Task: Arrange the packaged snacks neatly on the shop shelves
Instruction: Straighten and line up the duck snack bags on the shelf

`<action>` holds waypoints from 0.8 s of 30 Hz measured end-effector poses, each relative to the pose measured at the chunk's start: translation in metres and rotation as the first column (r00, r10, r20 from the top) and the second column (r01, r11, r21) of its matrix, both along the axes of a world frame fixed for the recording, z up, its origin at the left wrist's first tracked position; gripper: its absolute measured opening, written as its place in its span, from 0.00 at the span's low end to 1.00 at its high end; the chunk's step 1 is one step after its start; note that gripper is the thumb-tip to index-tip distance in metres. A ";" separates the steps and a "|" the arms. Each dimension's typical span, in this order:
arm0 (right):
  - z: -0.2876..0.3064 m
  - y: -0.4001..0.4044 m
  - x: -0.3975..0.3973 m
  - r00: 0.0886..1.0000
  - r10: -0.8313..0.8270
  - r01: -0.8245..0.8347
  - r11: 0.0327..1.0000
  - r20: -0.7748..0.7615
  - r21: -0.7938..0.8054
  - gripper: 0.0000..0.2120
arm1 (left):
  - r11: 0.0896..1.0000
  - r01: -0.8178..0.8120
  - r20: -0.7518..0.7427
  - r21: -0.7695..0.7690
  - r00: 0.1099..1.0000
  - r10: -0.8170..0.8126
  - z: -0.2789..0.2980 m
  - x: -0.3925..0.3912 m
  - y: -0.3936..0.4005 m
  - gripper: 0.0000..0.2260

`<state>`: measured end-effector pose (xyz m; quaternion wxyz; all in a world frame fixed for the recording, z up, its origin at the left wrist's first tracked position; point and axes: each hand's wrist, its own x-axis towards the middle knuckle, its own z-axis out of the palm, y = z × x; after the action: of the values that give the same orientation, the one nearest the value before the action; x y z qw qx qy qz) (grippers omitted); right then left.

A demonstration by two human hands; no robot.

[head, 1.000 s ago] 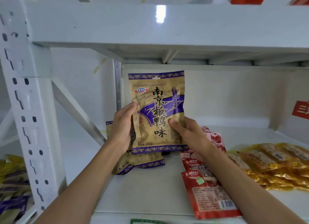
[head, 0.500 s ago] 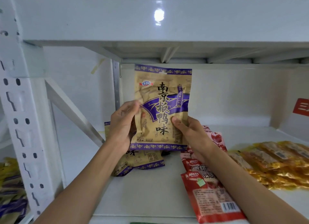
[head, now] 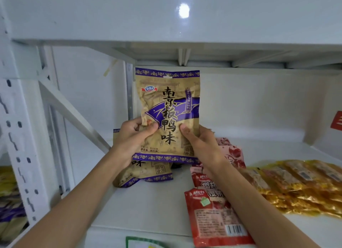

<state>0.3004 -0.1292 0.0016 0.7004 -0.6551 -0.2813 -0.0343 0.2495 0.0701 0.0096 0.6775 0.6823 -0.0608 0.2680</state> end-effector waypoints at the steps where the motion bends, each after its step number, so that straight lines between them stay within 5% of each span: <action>1: -0.001 0.001 -0.001 1.000 0.005 -0.005 1.000 0.001 -0.007 0.12 | 0.999 -0.035 0.022 0.022 0.999 0.035 -0.001 -0.003 -0.002 0.15; 5: 0.002 0.000 -0.002 0.999 -0.011 0.012 1.000 -0.038 0.010 0.13 | 0.947 -0.254 -0.050 0.197 0.962 0.268 -0.004 -0.016 0.016 0.27; 7: 0.005 -0.006 0.004 0.995 -0.031 0.040 0.995 -0.091 0.096 0.14 | 0.724 -0.433 -0.093 0.536 0.823 0.561 -0.010 -0.019 0.035 0.26; 9: 0.010 -0.011 0.007 0.990 -0.010 0.035 0.984 -0.141 0.176 0.14 | 0.424 -0.395 -0.099 0.815 0.626 0.773 -0.020 -0.023 0.042 0.25; 10: 0.012 -0.013 0.007 0.988 0.009 0.021 0.981 -0.153 0.195 0.13 | 0.376 -0.329 -0.118 0.866 0.597 0.794 -0.027 -0.023 0.041 0.28; 13: 0.011 -0.008 0.004 0.983 0.051 -0.020 0.984 -0.177 0.175 0.14 | 0.525 -0.231 -0.282 0.819 0.634 0.720 -0.043 -0.016 0.045 0.33; 17: 0.009 -0.001 0.002 0.982 0.009 0.014 0.992 -0.189 0.122 0.14 | 0.832 -0.385 -0.372 0.399 0.762 0.530 -0.039 -0.007 0.055 0.24; 21: 0.010 -0.005 0.001 0.972 -0.060 0.107 0.974 -0.225 0.199 0.10 | 0.785 -0.568 -0.110 0.246 0.789 0.605 -0.026 -0.033 0.043 0.26; 24: 0.008 -0.006 0.008 0.945 -0.163 0.224 0.954 -0.285 0.198 0.10 | 0.675 -0.708 0.205 0.207 0.706 0.678 -0.005 -0.070 0.030 0.41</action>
<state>0.3079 -0.1350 0.0094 0.7953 -0.5938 -0.1130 -0.0470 0.1795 0.1005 0.0046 0.4208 0.7238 0.1292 0.5314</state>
